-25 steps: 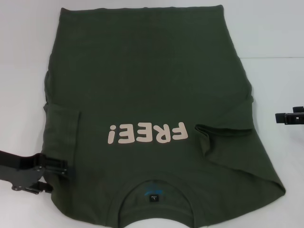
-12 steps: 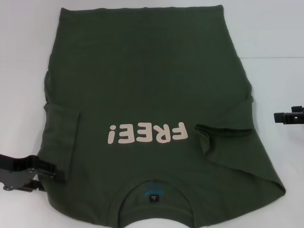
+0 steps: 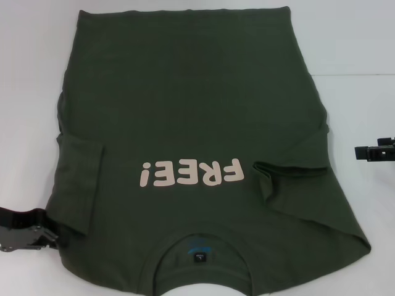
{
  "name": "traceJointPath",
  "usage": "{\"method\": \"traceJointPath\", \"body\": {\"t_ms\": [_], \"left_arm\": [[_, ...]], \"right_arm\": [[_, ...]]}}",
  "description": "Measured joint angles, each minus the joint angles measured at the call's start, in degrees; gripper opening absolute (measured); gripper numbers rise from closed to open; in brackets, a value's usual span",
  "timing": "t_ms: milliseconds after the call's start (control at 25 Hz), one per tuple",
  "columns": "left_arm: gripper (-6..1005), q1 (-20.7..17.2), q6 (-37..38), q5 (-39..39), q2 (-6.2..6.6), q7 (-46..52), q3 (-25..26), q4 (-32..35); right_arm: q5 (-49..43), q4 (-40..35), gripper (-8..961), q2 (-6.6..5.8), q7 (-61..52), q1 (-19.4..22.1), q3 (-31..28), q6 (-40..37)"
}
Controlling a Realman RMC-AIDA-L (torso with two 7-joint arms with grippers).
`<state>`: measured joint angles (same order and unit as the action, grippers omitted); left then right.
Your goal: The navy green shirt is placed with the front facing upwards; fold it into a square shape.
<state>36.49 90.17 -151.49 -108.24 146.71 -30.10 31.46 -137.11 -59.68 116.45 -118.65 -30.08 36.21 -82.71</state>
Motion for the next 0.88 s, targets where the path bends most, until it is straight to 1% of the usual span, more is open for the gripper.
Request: {"method": "traceJointPath", "body": {"t_ms": [80, 160, 240, 280, 360, 400, 480, 560, 600, 680, 760, 880], "left_arm": [[209, 0.0, 0.0, 0.0, -0.01, -0.5, 0.0, 0.0], [130, 0.0, -0.1, 0.0, -0.03, -1.0, -0.1, 0.0], [109, 0.1, -0.1, 0.0, -0.03, -1.3, 0.0, 0.0], [98, 0.1, -0.1, 0.0, -0.03, -1.3, -0.1, 0.0], [77, 0.4, -0.1, 0.0, 0.03, -1.3, -0.1, 0.0], [77, 0.5, 0.0, 0.0, 0.10, -1.3, -0.1, 0.0], [76, 0.7, 0.0, 0.0, 0.21, -1.3, 0.0, 0.0], [75, 1.1, 0.1, 0.0, 0.26, -1.3, 0.0, 0.0], [74, 1.2, 0.1, 0.0, 0.26, -1.4, 0.0, 0.0], [73, 1.4, 0.1, 0.0, 0.15, -1.3, 0.0, 0.0], [72, 1.4, 0.0, 0.0, 0.01, -1.4, 0.0, 0.0], [71, 1.5, 0.0, 0.2, -0.06, -1.6, 0.0, 0.0]], "right_arm": [[0.0, 0.0, 761, -0.13, -0.2, 0.0, -0.1, -0.3], [0.0, 0.0, 762, -0.52, -0.6, 0.0, -0.8, -1.4], [0.1, -0.1, 763, -1.18, -1.7, -0.3, -1.6, -3.3], [-0.1, -0.2, 764, -1.83, -3.1, -0.6, -1.8, -4.6], [-1.3, -0.3, 764, -3.67, -6.4, -1.4, -0.6, -7.2], [-2.2, -0.3, 764, -5.02, -8.9, -2.2, 0.5, -8.6], [-4.5, -0.4, 763, -6.69, -11.5, -3.6, 2.4, -12.2], [-7.8, -0.6, 763, -7.68, -12.7, -5.5, 4.2, -15.6], [-10.7, -0.6, 763, -7.81, -12.9, -6.6, 5.4, -17.2], [-16.1, -0.5, 763, -7.23, -13.0, -8.3, 7.5, -18.6], [-20.9, -0.4, 763, -6.02, -12.7, -9.4, 9.5, -19.4], [-23.1, -0.6, 762, -4.46, -12.5, -10.0, 12.2, -19.6]]}}
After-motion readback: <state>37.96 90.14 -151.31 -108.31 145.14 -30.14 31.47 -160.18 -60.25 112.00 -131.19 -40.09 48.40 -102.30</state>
